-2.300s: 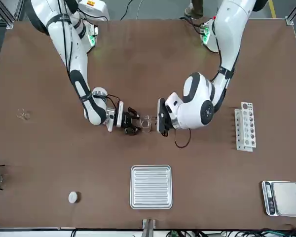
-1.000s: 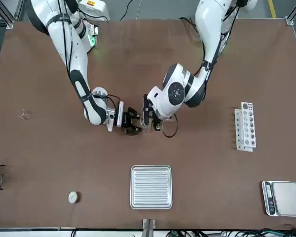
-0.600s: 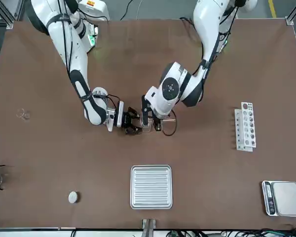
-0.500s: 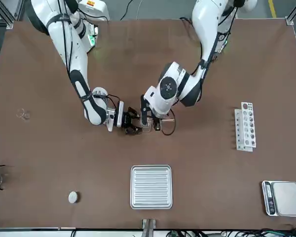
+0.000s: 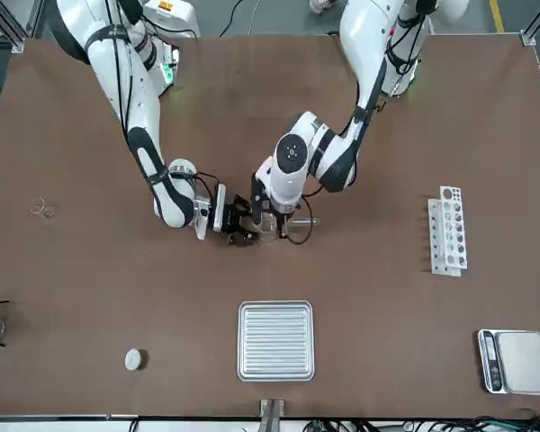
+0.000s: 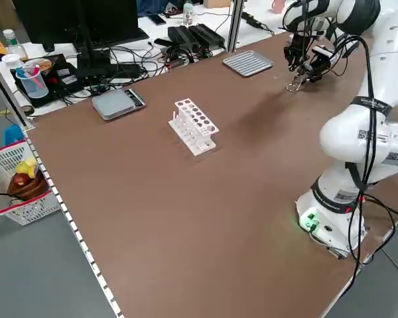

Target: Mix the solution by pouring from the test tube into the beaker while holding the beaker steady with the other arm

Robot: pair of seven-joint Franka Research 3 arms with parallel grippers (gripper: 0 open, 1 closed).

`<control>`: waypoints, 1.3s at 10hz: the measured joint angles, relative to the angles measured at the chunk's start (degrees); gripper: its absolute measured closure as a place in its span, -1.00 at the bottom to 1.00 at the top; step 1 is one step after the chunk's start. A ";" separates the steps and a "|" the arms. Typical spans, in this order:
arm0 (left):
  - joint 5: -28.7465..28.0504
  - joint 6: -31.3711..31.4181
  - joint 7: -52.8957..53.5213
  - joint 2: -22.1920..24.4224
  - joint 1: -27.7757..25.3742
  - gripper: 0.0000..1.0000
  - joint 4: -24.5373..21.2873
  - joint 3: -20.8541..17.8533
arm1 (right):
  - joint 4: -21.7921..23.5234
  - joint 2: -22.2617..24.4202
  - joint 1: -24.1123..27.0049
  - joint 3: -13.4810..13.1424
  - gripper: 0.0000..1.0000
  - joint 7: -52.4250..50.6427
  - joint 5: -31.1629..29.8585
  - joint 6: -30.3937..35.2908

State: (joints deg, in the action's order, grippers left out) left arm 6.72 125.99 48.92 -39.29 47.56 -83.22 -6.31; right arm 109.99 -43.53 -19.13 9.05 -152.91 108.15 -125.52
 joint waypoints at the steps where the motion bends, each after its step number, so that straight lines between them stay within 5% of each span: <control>1: -1.81 0.00 -0.83 -0.01 0.27 0.57 0.31 -0.01 | 0.00 0.00 0.00 0.01 -0.04 0.00 0.00 0.00; 13: -14.48 -3.96 -2.21 -2.44 4.91 0.57 2.22 -1.78 | -0.01 0.00 -0.02 0.06 -0.04 0.00 0.00 0.00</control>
State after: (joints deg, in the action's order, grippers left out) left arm -7.76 122.03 46.71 -41.73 52.47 -81.00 -8.09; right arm 109.98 -43.53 -19.15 9.11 -152.91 108.15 -125.53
